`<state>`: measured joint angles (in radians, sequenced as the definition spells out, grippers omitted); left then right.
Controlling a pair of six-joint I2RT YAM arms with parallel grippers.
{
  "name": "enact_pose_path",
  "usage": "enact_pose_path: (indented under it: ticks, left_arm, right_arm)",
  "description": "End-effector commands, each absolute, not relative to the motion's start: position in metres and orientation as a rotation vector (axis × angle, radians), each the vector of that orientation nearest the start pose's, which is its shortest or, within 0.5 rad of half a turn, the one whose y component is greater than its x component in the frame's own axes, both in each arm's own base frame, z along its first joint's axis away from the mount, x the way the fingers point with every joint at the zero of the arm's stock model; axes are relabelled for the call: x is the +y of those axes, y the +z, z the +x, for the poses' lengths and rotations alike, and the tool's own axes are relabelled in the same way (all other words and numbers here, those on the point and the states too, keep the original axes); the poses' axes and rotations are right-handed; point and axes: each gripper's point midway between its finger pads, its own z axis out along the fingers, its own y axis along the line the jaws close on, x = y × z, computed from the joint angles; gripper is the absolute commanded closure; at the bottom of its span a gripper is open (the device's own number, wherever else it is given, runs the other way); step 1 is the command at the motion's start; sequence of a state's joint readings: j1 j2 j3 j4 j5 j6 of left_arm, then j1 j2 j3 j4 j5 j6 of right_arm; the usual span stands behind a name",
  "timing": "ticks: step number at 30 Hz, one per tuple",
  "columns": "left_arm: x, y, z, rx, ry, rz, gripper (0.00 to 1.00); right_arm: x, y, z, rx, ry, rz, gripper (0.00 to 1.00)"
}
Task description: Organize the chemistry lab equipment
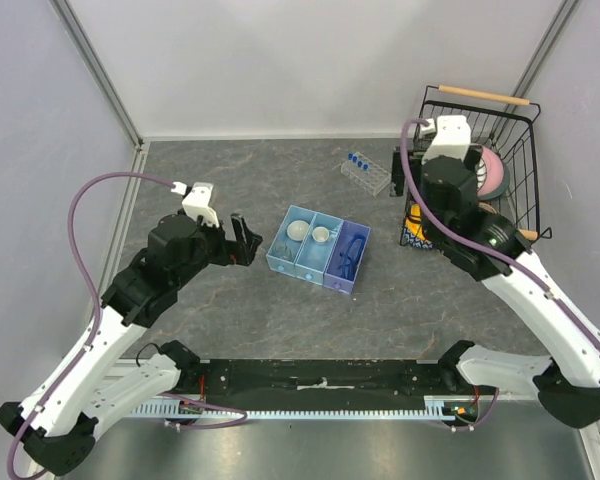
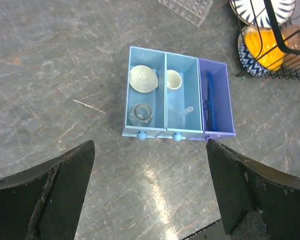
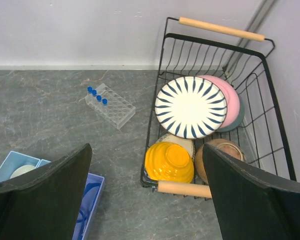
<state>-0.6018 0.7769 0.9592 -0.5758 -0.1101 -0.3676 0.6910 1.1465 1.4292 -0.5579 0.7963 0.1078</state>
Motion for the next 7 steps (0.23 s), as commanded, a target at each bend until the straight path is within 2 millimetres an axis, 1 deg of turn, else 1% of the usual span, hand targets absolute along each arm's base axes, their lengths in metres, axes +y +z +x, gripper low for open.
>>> enact_pose_path:
  ticks: [1, 2, 5, 7]
  left_arm:
    - [-0.133, 0.306, 0.237, 1.881, -0.443, 0.103, 0.00]
    - [-0.131, 0.307, 0.237, 1.879, -0.434, 0.098, 0.00]
    - [-0.128, 0.304, 0.235, 1.891, -0.427, 0.088, 0.00]
    - [-0.128, 0.301, 0.233, 1.903, -0.436, 0.074, 0.00]
  right_arm:
    - [0.081, 0.382, 0.298, 1.759, -0.177, 0.098, 0.02]
    - [0.082, 0.383, 0.293, 1.758, -0.145, 0.086, 0.02]
    - [0.094, 0.381, 0.286, 1.779, -0.052, 0.006, 0.02]
    - [0.094, 0.377, 0.286, 1.776, -0.037, 0.023, 0.02]
